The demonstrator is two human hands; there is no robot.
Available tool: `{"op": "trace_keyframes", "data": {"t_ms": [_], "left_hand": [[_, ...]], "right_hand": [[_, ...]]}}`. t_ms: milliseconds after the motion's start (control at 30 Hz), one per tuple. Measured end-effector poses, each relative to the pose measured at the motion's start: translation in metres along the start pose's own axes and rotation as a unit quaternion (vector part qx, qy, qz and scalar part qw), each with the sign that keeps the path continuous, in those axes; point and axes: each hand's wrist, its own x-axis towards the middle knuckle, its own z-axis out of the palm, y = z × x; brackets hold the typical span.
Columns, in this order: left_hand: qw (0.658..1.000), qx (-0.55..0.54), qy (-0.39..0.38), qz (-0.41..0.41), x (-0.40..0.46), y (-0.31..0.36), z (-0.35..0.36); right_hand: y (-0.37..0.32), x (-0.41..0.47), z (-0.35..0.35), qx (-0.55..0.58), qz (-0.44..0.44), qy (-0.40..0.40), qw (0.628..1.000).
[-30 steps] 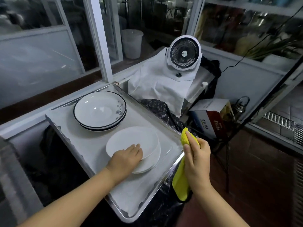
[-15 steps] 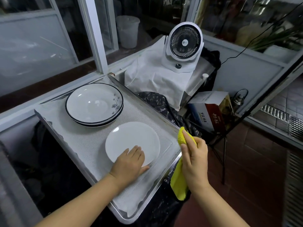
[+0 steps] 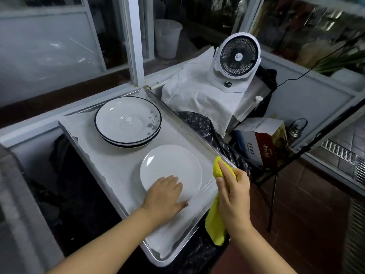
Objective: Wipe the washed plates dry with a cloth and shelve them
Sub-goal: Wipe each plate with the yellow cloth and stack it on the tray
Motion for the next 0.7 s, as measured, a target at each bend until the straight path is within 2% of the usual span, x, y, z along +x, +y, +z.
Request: {"op": "trace_keyframes", "data": {"t_ms": [200, 333, 567, 700], "left_hand": [[0.990, -0.021, 0.093, -0.104, -0.054, -0.029, -0.064], [0.965, 0.039, 0.142, -0.215, -0.122, -0.064, -0.116], [0.895, 0.078, 0.114, -0.425, -0.286, -0.127, -0.172], [0.827, 0.056, 0.033, -0.559, -0.399, -0.159, -0.171]], "right_hand": [[-0.057, 0.009, 0.025, 0.037, -0.092, -0.039, 0.994], [-0.125, 0.008, 0.066, 0.064, -0.173, -0.082, 0.979], [-0.262, -0.053, 0.155, 0.114, -0.292, -0.187, 0.931], [-0.334, -0.117, 0.214, 0.139, -0.340, -0.238, 0.899]]}}
